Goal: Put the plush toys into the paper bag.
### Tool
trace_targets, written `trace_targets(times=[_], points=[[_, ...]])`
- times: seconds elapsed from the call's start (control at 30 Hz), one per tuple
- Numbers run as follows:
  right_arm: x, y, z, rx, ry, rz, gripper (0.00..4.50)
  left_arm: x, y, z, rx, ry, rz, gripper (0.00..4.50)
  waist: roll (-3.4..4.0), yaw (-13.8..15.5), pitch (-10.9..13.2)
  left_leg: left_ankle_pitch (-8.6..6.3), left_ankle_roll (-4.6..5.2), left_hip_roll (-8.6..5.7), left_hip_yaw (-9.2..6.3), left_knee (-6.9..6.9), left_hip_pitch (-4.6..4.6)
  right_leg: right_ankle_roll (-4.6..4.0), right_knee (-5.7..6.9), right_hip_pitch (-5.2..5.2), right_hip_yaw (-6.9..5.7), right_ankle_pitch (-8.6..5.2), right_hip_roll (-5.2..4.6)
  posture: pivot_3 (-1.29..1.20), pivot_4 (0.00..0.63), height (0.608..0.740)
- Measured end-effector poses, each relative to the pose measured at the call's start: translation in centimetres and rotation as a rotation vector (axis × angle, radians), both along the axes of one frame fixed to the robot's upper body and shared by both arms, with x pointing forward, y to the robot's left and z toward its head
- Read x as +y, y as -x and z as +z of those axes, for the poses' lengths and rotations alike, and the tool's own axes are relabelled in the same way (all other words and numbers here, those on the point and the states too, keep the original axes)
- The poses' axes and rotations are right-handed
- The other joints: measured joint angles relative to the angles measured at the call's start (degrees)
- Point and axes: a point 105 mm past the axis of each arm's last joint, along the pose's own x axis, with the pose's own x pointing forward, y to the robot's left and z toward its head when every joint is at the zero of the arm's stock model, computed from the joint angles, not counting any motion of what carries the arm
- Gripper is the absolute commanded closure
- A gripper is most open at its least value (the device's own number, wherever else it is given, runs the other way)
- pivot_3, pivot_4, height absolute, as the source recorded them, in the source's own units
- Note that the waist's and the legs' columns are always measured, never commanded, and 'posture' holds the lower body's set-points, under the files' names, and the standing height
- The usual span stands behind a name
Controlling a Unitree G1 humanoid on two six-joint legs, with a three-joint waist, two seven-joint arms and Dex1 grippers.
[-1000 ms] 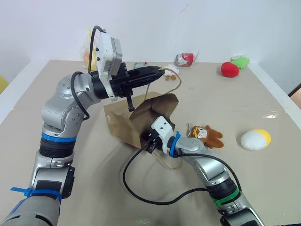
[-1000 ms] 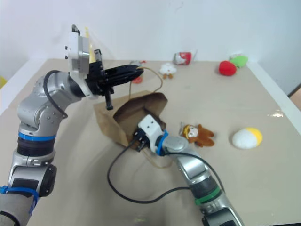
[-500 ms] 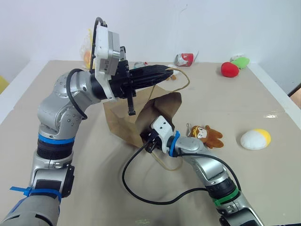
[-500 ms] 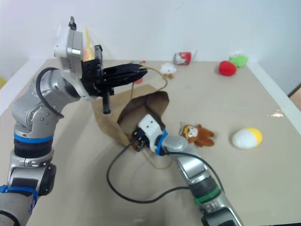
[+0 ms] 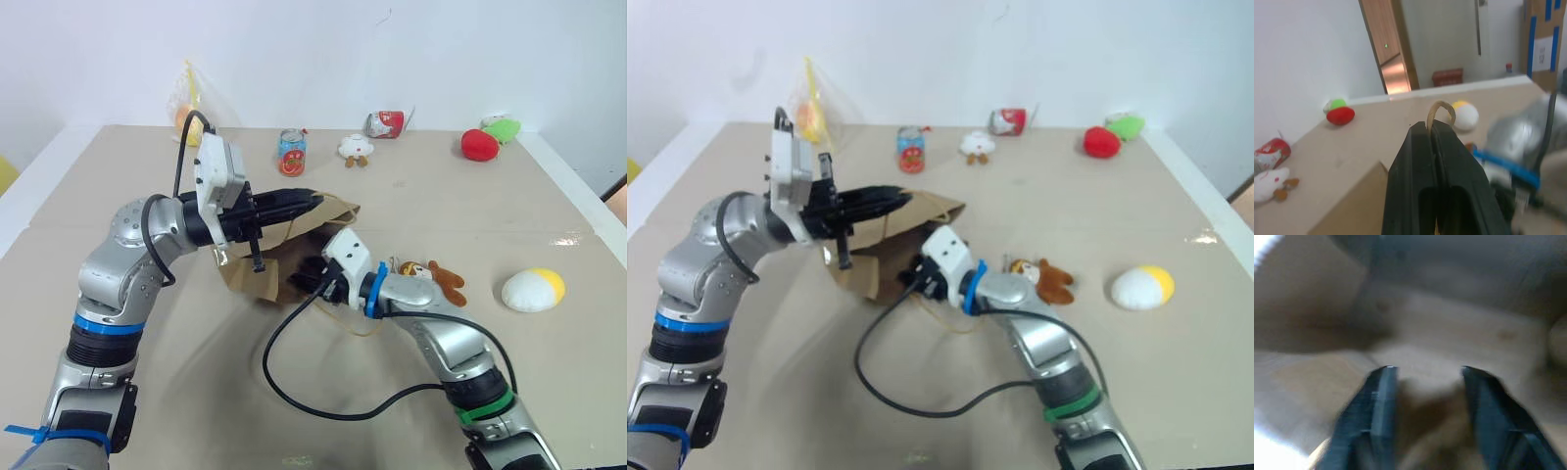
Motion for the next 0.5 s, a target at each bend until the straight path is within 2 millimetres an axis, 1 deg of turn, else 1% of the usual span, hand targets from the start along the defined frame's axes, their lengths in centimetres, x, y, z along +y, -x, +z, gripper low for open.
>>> trace_targets(times=[0.07,0.1,0.13,0.17,0.2,0.23,0.3,0.33,0.37,0.43,0.47,0.5], points=[[-0.3,0.5,0.8,-0.008,-0.014,0.016,0.31,0.0,0.0,-0.2,-0.007,-0.008,-0.002,4.5,0.0,0.0,0.0,0.0,0.0,0.0,0.0,0.0,0.0,0.0,0.0,0.0,0.0,0.0,0.01,0.0,0.15,0.74],[-0.6,0.7,1.3,-0.011,-0.023,0.023,0.14,0.0,0.1,-0.3,-0.01,-0.011,-0.002,4.5,0.0,0.0,0.0,0.0,0.0,0.0,-0.01,0.0,0.0,0.0,0.0,0.0,-0.01,0.0,0.0,0.0,0.15,0.74],[-0.8,0.9,1.5,-0.011,-0.027,0.027,0.14,0.0,0.1,-0.4,-0.012,-0.013,-0.002,4.5,0.0,0.0,0.0,0.0,0.0,0.0,-0.01,0.0,0.0,0.0,0.0,0.0,-0.01,0.0,0.0,0.0,0.15,0.74],[-1.5,1.5,2.0,-0.001,-0.034,0.039,0.14,0.0,0.1,-0.6,-0.012,-0.017,-0.004,4.5,0.0,0.0,0.0,0.0,0.0,0.0,-0.01,0.0,0.0,0.0,0.0,0.01,-0.01,0.0,-0.01,0.0,0.15,0.74],[-2.8,2.3,2.4,0.029,-0.045,0.048,0.14,-0.1,0.3,-0.8,-0.015,-0.02,-0.018,4.5,0.01,0.0,0.0,0.0,0.0,0.0,-0.01,0.0,-0.01,0.0,-0.01,0.0,-0.02,0.0,-0.02,0.0,0.15,0.74],[-3.8,2.7,2.7,0.045,-0.042,0.045,0.14,0.0,0.3,-0.9,-0.013,-0.023,-0.017,4.5,0.01,0.1,0.0,-0.01,0.01,-0.02,-0.01,0.0,0.01,0.0,-0.02,0.03,-0.02,0.0,-0.03,0.0,0.15,0.74],[-5.3,3.1,3.4,0.059,-0.049,0.028,0.14,0.0,0.3,-1.0,-0.014,-0.024,-0.021,4.5,0.01,0.1,0.0,-0.01,0.01,-0.03,-0.01,0.0,0.0,0.01,-0.03,0.03,-0.02,0.0,-0.05,0.0,0.15,0.74],[-5.6,3.2,3.5,0.07,-0.052,0.027,0.14,-0.1,0.4,-0.9,-0.016,-0.024,-0.024,4.5,0.01,0.1,0.0,0.0,0.01,-0.03,0.0,0.0,0.01,0.02,-0.03,0.04,-0.02,0.0,-0.05,0.0,0.15,0.74],[-7.2,3.7,4.1,0.096,-0.054,0.012,0.14,-0.1,0.5,-0.9,-0.023,-0.026,-0.032,4.5,0.01,0.2,0.0,-0.01,0.01,-0.06,0.0,0.0,0.03,0.02,-0.03,0.06,-0.02,0.01,-0.06,0.0,0.15,0.74],[-11.4,4.3,5.3,0.122,-0.016,-0.083,0.14,-0.3,0.9,-1.0,-0.031,-0.034,-0.054,4.5,0.01,0.2,0.0,-0.01,0.02,-0.05,-0.03,0.0,0.04,0.01,-0.04,0.07,-0.03,0.0,-0.03,0.0,0.15,0.74],[-12.5,4.4,5.4,0.116,0.003,-0.117,0.14,-0.5,1.0,-1.0,-0.032,-0.034,-0.062,4.5,0.02,0.2,0.0,-0.01,0.02,-0.03,-0.03,-0.01,0.03,0.01,-0.05,0.06,-0.02,0.0,0.0,0.0,0.15,0.74],[-14.4,4.3,5.1,0.128,0.039,-0.188,0.14,-0.6,1.1,-1.0,-0.038,-0.037,-0.071,4.5,0.02,0.2,0.0,-0.01,0.02,-0.04,-0.04,-0.03,0.06,0.01,-0.06,0.08,-0.03,-0.01,0.01,0.0,0.15,0.74]])
